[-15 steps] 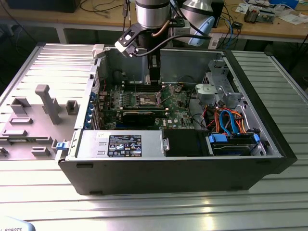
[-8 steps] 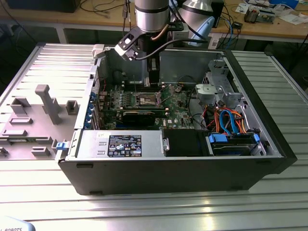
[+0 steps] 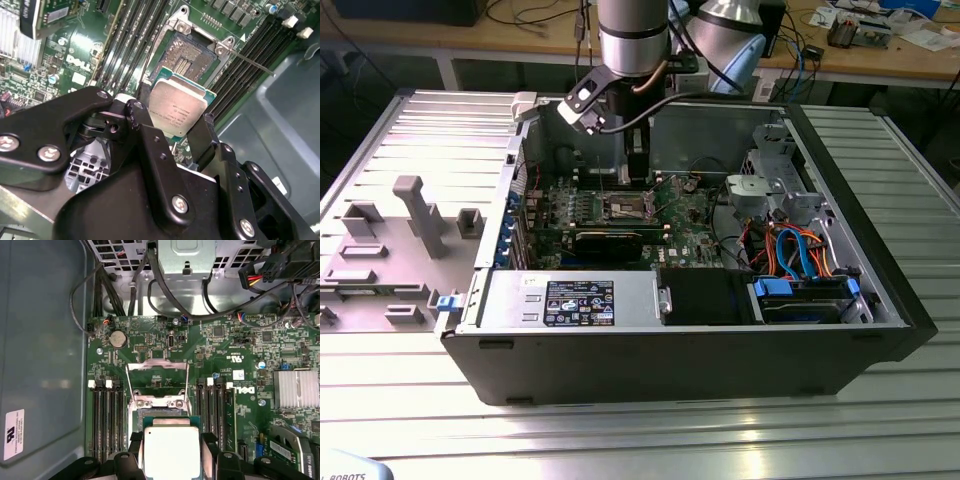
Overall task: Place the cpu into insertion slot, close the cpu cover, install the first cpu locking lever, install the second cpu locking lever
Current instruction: 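Place the cpu into insertion slot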
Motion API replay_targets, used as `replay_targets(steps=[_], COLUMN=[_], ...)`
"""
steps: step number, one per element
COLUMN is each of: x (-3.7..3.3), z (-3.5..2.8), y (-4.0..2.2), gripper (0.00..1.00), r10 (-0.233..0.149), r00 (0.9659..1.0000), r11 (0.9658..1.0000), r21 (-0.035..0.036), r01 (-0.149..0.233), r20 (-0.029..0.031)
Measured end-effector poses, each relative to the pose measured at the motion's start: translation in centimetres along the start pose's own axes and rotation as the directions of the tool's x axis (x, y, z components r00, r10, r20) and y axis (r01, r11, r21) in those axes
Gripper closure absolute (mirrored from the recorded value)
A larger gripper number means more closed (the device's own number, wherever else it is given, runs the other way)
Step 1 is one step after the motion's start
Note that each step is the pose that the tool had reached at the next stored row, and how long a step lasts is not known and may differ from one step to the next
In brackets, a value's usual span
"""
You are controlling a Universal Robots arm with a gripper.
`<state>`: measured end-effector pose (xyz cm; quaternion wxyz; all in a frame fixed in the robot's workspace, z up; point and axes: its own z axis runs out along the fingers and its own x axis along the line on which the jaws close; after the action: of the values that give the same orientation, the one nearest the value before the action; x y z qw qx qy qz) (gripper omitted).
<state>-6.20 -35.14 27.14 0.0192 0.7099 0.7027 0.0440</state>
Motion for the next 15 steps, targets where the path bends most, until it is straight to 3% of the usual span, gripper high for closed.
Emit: replay_targets(steps=[7,8,10,12,13,15], x=[0.33,0.63,0.84,0.97,0.95,0.94], z=[1.51,2.91,3.44,4.57,5.5,5.57], y=[-0.3,-0.48,-0.54,-0.81,-1.15,-1.28], gripper=[0.46,0.46,0.46,0.46,0.46,0.46], r10=[-0.011,-0.012,-0.012,-0.012,-0.013,-0.019], r00=[0.9999,0.9999,0.9999,0.9999,0.9999,0.9998], r11=[0.9999,0.9999,0.9999,0.9999,0.9999,0.9998], r21=[0.0001,0.0003,0.0002,0.0003,0.0003,0.0007], r01=[0.011,0.012,0.012,0.012,0.013,0.019], r20=[-0.0006,-0.0006,-0.0007,-0.0006,-0.0006,-0.001])
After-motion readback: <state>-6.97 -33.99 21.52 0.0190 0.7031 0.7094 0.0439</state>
